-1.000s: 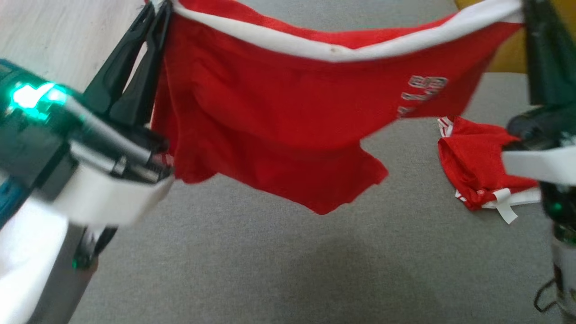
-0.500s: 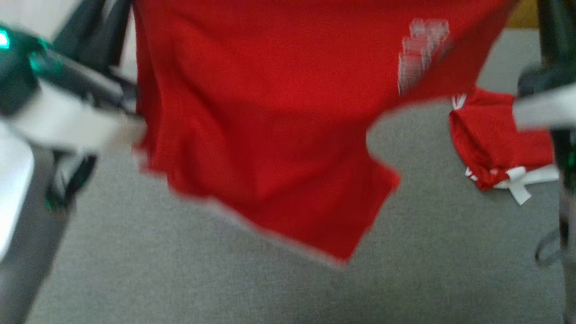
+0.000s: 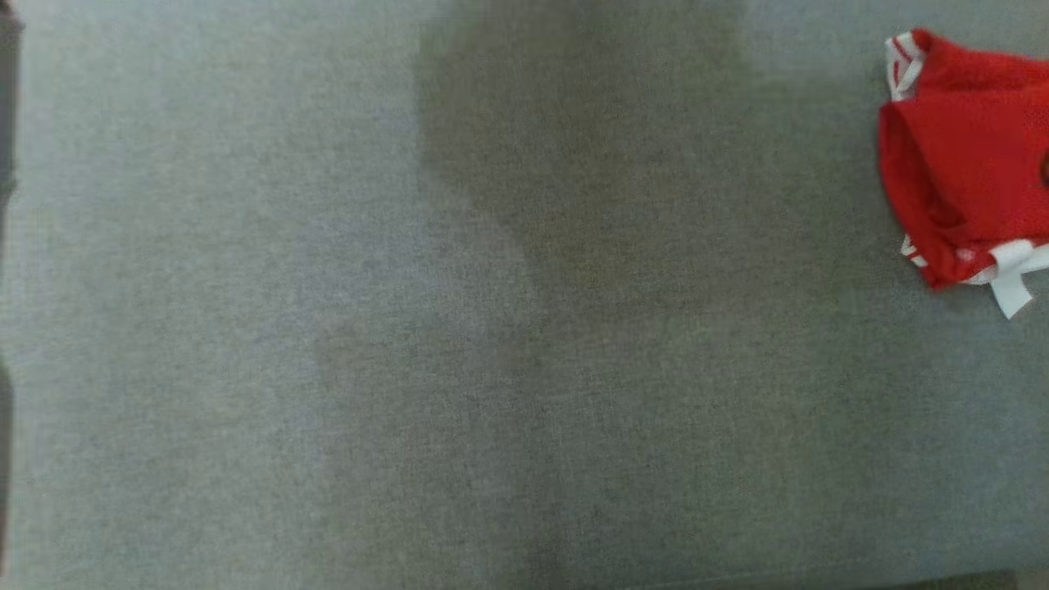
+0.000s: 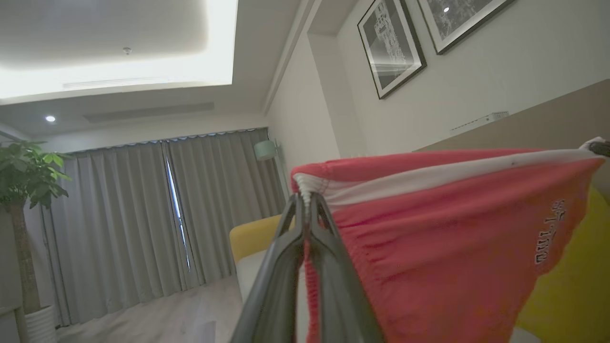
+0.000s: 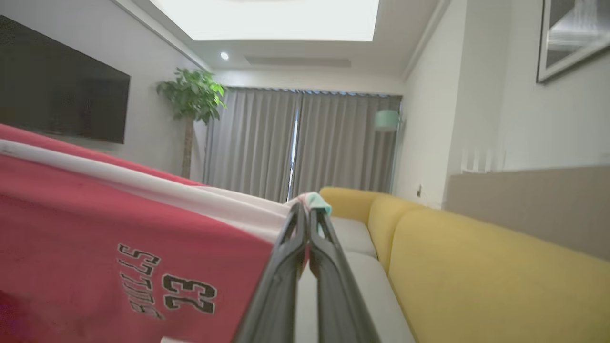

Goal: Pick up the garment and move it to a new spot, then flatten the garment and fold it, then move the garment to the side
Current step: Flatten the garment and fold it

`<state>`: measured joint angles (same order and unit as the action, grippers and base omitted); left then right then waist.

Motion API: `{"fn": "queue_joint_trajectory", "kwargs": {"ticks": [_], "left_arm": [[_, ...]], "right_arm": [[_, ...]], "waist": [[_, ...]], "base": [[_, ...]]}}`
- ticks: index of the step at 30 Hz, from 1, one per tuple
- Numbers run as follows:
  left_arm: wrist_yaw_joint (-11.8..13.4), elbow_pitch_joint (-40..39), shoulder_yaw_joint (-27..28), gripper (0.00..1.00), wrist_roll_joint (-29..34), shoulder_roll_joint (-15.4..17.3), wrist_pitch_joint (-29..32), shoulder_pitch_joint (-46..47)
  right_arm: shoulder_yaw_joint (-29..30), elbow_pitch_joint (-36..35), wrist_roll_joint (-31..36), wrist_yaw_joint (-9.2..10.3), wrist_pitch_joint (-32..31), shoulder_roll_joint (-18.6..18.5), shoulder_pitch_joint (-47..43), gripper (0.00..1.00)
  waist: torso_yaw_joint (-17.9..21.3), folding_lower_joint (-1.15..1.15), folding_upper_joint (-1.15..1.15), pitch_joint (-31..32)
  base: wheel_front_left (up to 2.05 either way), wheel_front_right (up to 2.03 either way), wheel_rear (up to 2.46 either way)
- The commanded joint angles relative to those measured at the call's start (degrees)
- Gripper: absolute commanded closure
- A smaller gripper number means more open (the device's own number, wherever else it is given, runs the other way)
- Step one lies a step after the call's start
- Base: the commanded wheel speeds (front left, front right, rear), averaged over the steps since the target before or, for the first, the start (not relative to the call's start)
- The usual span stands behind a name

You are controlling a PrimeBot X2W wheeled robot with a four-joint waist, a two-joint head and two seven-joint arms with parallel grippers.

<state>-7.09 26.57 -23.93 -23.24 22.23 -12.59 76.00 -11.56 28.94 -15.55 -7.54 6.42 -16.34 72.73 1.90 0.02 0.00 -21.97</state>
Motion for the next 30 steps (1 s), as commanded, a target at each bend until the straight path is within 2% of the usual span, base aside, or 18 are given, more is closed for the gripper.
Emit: {"fn": "queue_joint_trajectory", "kwargs": {"ticks": [1,7,11,14,23,30], "left_arm": [[0.1,0.7,1.6,1.0,0.1,2.3,-0.6,1.5],[-0.3,8.1,-1.3,1.0,-1.1,-1.8,-2.3,-2.7],[-0.4,7.6,-2.1,1.0,-1.8,-3.7,-2.4,-10.6],[-0.4,6.2,-4.0,1.0,-2.5,-4.0,-2.4,-17.4],[-0.4,0.4,-6.8,1.0,-5.1,-2.6,-2.4,-33.8],[-0.4,-3.5,-7.6,1.0,-4.3,-2.6,-2.4,-42.0]], "right_arm": [[0.6,0.9,0.0,0.05,0.9,0.6,0.2,1.0],[-1.4,11.6,-2.9,0.05,4.8,2.0,-2.9,1.0],[-5.4,16.9,-5.4,0.05,4.4,0.4,-8.6,1.0],[-9.1,18.8,-7.9,0.05,3.6,-1.4,-12.8,1.0],[-18.5,16.9,-17.5,0.05,0.3,-8.2,-23.5,1.0],[-22.4,12.5,-23.2,0.05,-1.7,-12.7,-30.5,1.0]], "waist": [[0.2,-0.02,0.0,-1.9],[-0.5,-0.02,0.0,-3.4],[-1.5,-0.02,0.0,-3.3],[-2.0,-0.02,0.0,-2.4],[-2.9,-0.02,0.0,2.9],[-2.9,-0.02,0.0,8.2]], "base": [[0.0,0.0,0.0],[0.0,0.0,0.0],[0.0,0.0,0.0],[0.0,0.0,0.0],[0.0,0.0,0.0],[0.0,0.0,0.0]]}}
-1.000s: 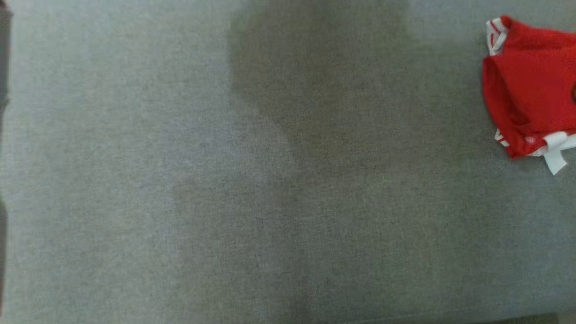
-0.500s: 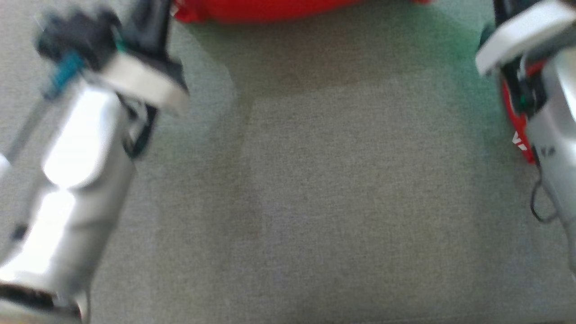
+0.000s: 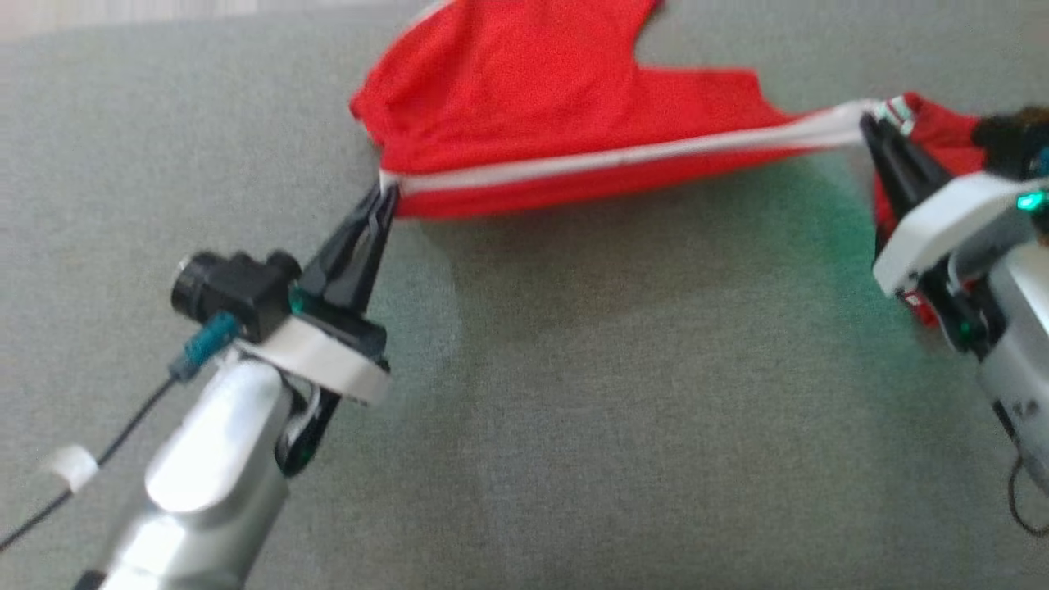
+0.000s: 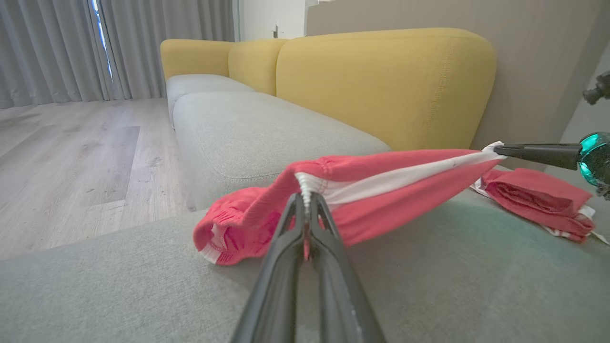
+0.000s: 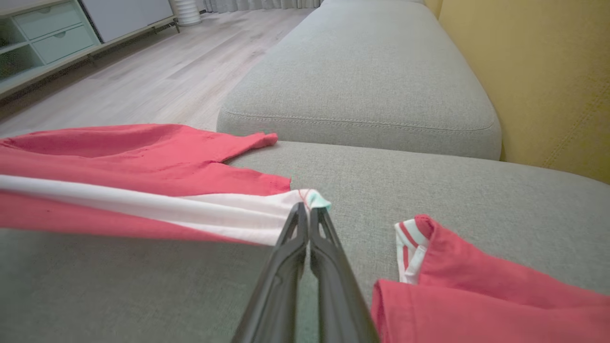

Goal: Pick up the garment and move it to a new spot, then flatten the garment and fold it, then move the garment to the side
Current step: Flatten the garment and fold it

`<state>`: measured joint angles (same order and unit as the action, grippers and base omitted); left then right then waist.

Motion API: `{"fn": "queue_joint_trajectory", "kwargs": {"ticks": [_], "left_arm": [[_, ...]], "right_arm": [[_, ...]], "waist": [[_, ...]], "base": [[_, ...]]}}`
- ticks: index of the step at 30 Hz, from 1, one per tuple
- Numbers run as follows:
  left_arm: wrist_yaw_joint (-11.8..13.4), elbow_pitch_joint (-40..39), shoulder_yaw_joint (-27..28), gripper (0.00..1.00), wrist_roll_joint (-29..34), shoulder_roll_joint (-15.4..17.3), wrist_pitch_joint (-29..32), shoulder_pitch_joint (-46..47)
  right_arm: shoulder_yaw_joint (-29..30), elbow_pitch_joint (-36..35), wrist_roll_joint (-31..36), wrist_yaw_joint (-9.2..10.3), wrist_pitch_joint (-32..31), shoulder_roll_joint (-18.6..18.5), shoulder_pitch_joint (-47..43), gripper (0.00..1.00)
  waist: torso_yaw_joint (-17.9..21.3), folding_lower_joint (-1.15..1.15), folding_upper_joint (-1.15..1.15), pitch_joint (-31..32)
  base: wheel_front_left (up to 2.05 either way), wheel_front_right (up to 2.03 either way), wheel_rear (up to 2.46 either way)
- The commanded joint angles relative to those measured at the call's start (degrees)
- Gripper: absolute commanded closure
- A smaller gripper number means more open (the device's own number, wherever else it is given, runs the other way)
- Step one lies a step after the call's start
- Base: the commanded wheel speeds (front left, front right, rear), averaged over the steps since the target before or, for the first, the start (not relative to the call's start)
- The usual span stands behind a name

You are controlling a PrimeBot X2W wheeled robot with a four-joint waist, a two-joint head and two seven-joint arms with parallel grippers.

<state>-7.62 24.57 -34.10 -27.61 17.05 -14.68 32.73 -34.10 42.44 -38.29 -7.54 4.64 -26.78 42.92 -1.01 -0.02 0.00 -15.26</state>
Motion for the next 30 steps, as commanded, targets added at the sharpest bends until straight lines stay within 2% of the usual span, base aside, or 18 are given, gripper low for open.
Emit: {"fn": "queue_joint_trajectory", "kwargs": {"ticks": [1,11,18,25,30], "left_arm": [[0.1,-1.9,2.5,1.0,0.3,2.5,-0.3,0.4],[0.1,-5.1,3.1,1.0,2.4,1.4,-0.3,-8.8],[0.1,-7.5,2.6,1.0,4.6,0.7,-0.3,-15.8],[0.5,-11.1,1.5,1.0,6.4,0.0,-0.3,-23.3],[0.9,-13.3,2.1,1.0,6.5,-0.3,-0.3,-25.2]], "right_arm": [[-0.1,-1.6,-1.0,0.05,-0.1,-2.7,-1.6,1.0],[0.4,-7.2,-3.1,0.05,0.9,-5.0,-10.9,1.0],[2.7,-11.9,-3.5,0.05,-1.0,-6.8,-18.7,1.0],[6.8,-18.6,-2.9,0.05,-4.7,-9.3,-26.9,1.0],[11.6,-23.6,-0.9,0.05,-7.1,-9.8,-30.7,1.0]], "waist": [[0.0,0.02,0.0,2.1],[0.3,0.02,0.0,8.6],[0.5,0.02,0.0,12.1],[1.1,0.02,0.0,14.3],[0.8,0.02,0.0,14.3]], "base": [[0.0,0.0,0.0],[0.0,0.0,0.0],[0.0,0.0,0.0],[0.0,0.0,0.0],[0.0,0.0,0.0]]}}
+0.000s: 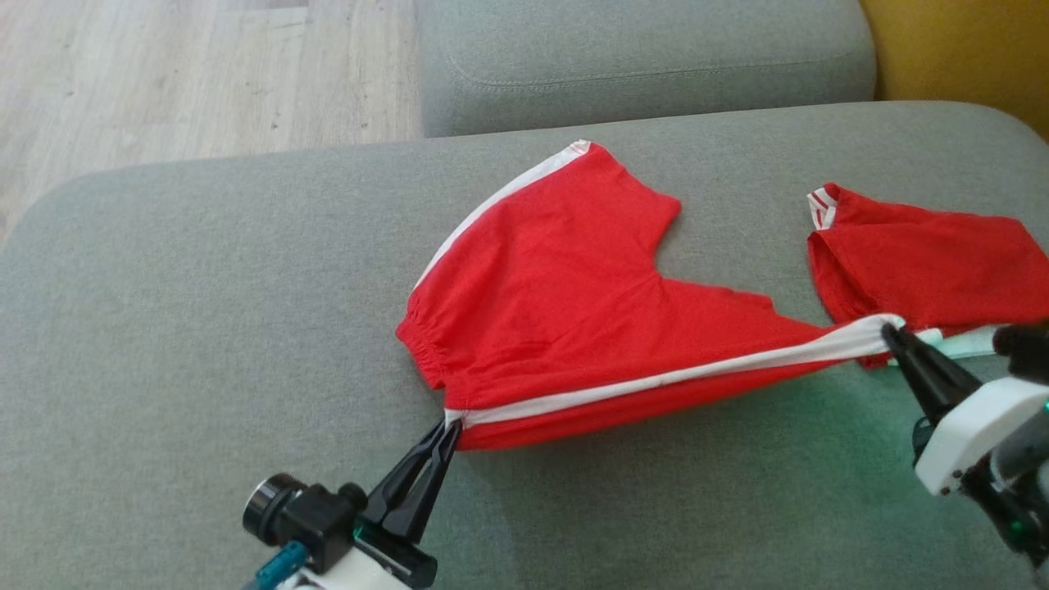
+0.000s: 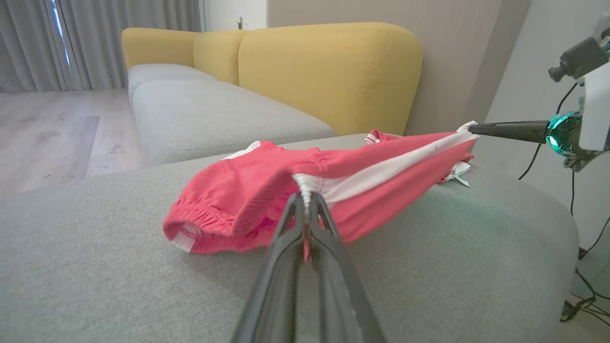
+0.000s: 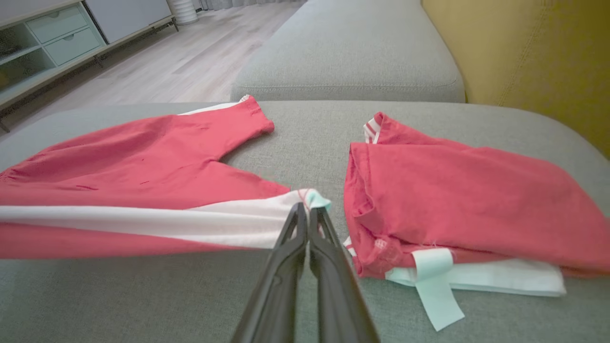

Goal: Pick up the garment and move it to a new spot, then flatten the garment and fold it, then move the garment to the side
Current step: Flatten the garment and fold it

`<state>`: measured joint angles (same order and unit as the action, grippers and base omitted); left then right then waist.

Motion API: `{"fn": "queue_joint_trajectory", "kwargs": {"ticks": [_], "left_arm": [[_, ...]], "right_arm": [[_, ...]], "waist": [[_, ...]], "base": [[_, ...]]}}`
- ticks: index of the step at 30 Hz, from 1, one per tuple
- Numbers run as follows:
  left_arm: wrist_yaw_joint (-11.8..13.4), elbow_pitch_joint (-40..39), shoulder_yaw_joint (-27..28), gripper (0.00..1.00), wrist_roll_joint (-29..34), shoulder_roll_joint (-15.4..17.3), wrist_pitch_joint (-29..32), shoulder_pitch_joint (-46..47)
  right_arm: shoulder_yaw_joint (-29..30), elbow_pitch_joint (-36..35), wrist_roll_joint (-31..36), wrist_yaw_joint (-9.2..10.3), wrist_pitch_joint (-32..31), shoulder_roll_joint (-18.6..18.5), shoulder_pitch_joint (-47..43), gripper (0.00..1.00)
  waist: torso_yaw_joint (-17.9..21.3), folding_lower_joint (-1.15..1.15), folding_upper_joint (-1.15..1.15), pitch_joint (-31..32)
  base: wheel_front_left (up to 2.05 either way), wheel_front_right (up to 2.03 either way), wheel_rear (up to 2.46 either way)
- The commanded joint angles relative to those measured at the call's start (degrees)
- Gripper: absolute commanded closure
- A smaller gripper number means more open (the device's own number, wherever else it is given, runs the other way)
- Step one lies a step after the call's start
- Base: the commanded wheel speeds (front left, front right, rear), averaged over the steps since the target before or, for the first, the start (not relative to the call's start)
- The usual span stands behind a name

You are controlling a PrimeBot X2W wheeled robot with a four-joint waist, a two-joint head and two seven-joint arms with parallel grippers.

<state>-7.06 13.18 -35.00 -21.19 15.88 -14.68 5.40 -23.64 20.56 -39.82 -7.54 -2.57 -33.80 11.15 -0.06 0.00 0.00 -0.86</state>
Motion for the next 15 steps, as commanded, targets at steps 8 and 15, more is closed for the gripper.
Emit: {"fn": "queue_joint_trajectory", "kwargs": {"ticks": [8,15], "left_arm": [[0.3,-2.6,4.1,1.0,0.6,0.1,-0.3,5.6],[0.1,-1.3,4.3,1.0,0.9,-1.0,-0.3,11.0]], "right_arm": [[6.9,-7.4,6.1,0.05,-4.2,-0.8,3.2,1.0],[7.1,-8.5,10.2,0.05,-7.6,0.3,10.4,1.0]], "waist": [[-2.3,0.0,0.0,-2.9],[-4.9,0.0,0.0,-7.2]], "base": [[0.0,0.0,0.0],[0.0,0.0,0.0]]}}
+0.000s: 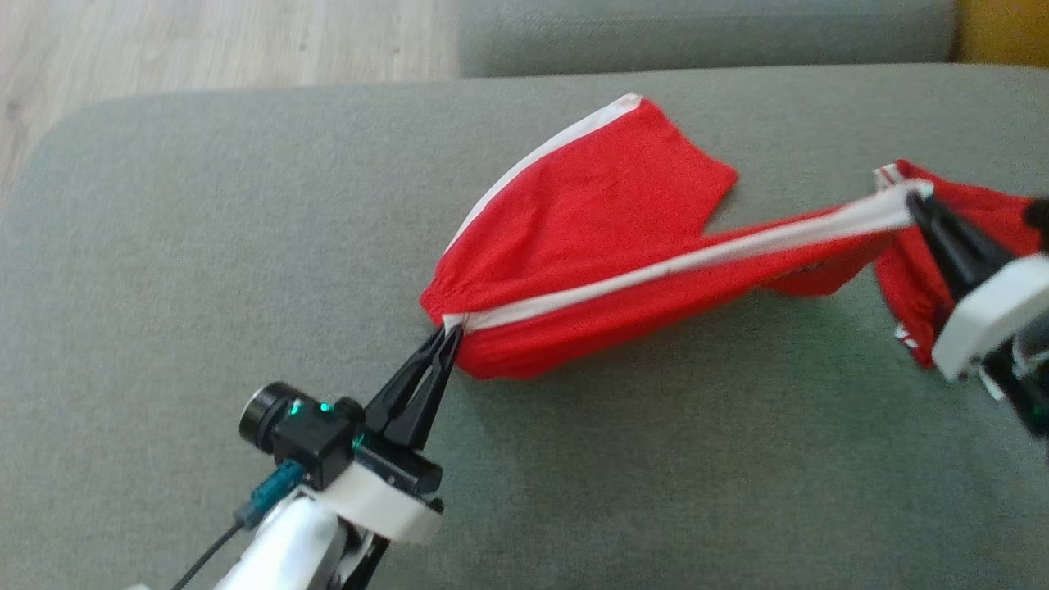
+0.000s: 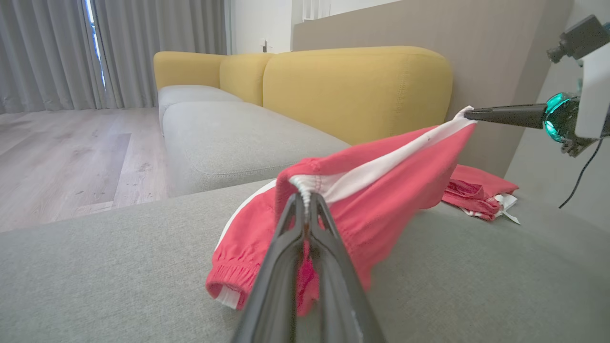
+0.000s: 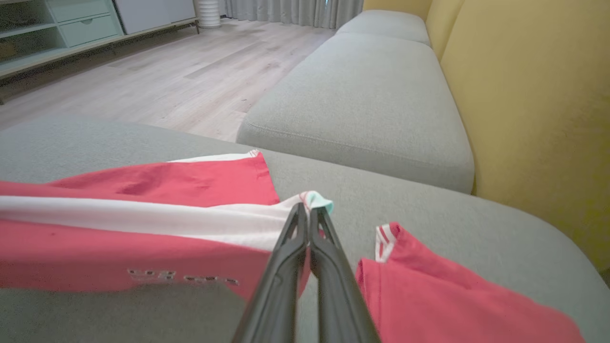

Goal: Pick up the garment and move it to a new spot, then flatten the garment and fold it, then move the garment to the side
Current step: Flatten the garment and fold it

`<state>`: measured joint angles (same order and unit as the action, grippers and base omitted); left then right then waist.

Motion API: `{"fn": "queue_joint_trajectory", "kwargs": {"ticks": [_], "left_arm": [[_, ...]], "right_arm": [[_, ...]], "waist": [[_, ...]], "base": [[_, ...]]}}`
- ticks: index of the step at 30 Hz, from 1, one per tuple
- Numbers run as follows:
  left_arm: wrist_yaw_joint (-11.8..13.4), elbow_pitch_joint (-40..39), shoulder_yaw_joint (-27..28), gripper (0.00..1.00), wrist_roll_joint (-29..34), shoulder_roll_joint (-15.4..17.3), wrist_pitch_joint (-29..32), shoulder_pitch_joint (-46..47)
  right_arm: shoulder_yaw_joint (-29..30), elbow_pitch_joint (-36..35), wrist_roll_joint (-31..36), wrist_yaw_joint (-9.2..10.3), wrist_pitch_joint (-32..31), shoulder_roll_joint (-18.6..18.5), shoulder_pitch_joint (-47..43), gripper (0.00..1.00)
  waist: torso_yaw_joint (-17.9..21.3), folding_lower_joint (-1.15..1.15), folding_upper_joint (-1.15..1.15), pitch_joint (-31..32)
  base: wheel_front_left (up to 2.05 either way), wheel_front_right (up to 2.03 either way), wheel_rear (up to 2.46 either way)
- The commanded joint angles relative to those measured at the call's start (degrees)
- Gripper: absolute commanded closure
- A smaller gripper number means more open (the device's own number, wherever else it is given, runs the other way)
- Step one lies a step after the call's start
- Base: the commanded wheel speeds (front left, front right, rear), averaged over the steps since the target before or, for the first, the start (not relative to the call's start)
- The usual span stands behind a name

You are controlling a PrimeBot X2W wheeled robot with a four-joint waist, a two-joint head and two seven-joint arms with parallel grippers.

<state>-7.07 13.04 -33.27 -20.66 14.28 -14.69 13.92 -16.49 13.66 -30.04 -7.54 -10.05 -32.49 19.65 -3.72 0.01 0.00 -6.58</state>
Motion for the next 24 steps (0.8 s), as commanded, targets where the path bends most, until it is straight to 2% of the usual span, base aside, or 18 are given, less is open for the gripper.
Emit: {"fn": "queue_joint_trajectory", "kwargs": {"ticks": [1,13,24], "left_arm": [[0.0,-0.8,2.6,1.0,0.4,0.5,-0.3,3.2],[-0.3,4.1,1.9,1.0,0.5,-1.9,-0.3,11.2],[-0.4,9.5,0.9,1.0,-0.1,-5.0,-0.3,19.2]], "right_arm": [[-0.4,-1.3,0.8,0.05,-0.4,-0.9,3.2,1.0],[-7.3,6.9,2.5,0.05,-2.0,0.0,18.3,1.0],[-15.2,16.3,2.7,0.05,-2.2,-1.3,33.0,1.0]], "waist": [[-1.5,-0.01,0.0,-2.1],[-5.9,-0.01,0.0,-8.3],[-10.7,-0.01,0.0,-15.3]], "base": [[0.0,0.0,0.0],[0.0,0.0,0.0],[0.0,0.0,0.0]]}}
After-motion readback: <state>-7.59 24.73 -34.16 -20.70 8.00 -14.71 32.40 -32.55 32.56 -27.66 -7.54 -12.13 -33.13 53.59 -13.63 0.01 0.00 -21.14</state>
